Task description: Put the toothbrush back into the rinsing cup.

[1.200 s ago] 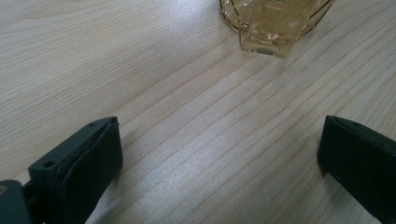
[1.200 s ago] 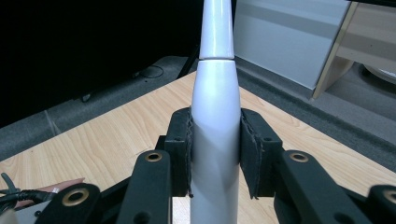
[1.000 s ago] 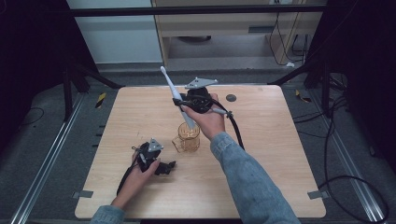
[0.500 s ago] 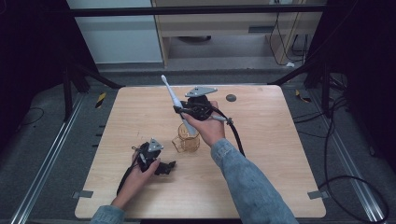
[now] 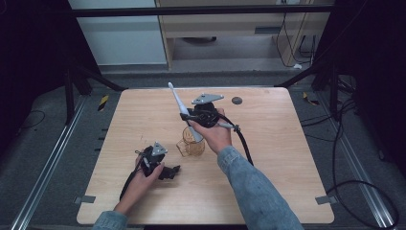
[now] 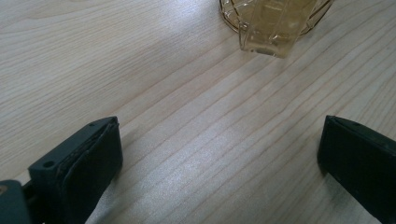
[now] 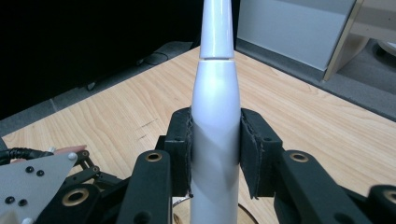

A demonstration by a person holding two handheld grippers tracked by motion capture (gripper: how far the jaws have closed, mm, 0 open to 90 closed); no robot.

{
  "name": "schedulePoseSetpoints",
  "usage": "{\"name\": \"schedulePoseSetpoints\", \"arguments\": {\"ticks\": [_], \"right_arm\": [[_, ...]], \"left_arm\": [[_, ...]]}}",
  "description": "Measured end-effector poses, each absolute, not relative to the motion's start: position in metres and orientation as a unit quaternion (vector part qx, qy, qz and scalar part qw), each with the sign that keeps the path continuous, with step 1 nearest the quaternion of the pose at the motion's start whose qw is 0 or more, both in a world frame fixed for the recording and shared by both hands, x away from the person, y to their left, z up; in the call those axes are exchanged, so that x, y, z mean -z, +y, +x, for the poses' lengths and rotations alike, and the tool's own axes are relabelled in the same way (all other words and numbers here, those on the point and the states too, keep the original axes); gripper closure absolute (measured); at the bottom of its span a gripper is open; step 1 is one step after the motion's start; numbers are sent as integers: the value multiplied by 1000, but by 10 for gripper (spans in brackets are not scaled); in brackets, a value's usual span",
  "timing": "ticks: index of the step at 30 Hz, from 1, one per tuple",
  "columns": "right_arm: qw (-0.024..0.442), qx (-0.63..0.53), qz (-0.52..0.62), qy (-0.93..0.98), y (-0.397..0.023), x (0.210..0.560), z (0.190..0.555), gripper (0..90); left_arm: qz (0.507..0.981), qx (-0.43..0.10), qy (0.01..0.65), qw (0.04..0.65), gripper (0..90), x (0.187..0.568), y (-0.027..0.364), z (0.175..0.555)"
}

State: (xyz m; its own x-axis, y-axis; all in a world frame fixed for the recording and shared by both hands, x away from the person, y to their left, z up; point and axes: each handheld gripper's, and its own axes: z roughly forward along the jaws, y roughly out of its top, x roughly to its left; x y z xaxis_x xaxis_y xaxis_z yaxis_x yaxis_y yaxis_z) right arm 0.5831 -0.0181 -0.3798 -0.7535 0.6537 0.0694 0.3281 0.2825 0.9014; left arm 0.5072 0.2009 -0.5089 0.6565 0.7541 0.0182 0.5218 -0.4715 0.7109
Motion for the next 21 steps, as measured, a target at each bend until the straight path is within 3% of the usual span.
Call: {"name": "schedulePoseSetpoints", "arguments": {"ticks": [21], "right_arm": [[158, -505, 311, 790, -18, 388, 581, 666]], "left_arm": [[842, -167, 378, 346, 0, 509, 201, 507]]}}
